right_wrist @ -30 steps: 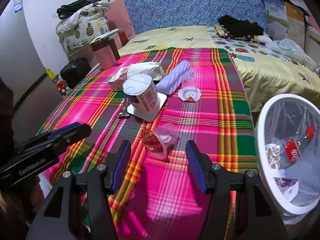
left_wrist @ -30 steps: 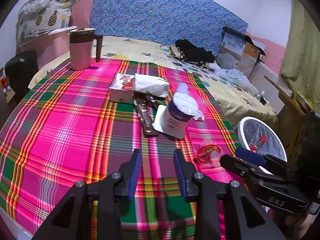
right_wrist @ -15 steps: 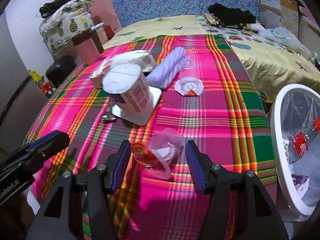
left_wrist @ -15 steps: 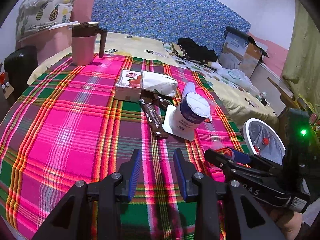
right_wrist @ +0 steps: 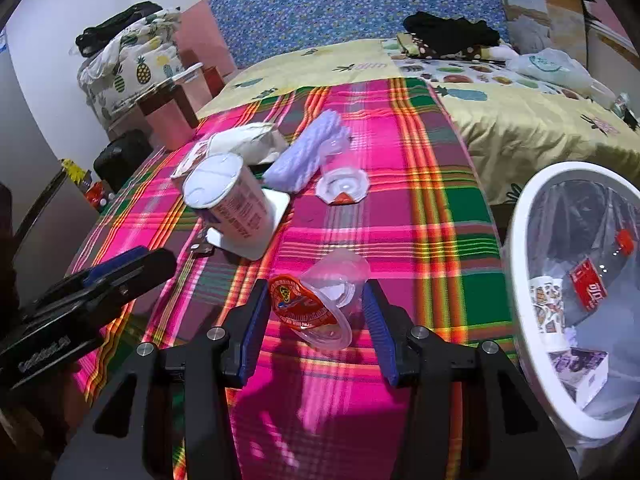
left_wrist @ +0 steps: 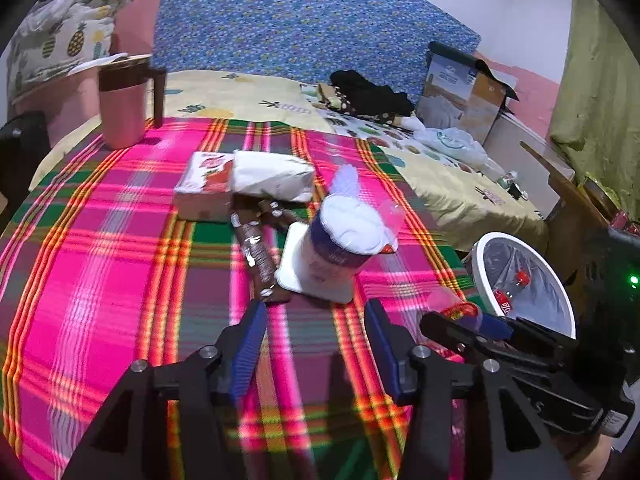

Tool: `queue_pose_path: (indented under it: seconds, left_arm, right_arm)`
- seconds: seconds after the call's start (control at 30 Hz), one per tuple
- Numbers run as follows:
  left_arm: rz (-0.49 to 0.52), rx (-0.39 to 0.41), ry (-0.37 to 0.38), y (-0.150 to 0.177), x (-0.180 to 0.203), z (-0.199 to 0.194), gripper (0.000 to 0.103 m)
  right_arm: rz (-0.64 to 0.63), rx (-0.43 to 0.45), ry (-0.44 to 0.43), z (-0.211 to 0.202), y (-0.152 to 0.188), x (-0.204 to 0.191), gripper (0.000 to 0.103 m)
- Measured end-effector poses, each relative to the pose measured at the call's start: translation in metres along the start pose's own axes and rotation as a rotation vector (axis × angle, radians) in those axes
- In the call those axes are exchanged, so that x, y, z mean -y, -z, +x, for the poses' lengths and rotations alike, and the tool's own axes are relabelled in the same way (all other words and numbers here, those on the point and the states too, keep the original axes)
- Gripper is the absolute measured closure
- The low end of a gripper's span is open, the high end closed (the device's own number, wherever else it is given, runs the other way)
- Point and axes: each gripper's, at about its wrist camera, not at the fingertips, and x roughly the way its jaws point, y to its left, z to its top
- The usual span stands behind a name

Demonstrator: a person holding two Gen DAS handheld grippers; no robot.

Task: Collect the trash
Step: 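Grasp the clear red-label jelly cup with the right tool while the left grasps the white yogurt cup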

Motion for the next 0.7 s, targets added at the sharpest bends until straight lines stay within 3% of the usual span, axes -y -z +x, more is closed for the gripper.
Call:
queue_pose_path:
  seconds: [0.3,0.7]
  left_arm:
    - [0.066,-0.004,-0.023,-0.017,0.021,0.034,0.052]
    - [0.061,0.019,-0.021,-0.026,0.024,0.047,0.054]
  right_arm:
    - [0.03,0.017,0.013,-0.005,-0.003,0.018,0.054]
    - [0.051,0.036,0.023,-0.009,-0.006,0.035,0.054]
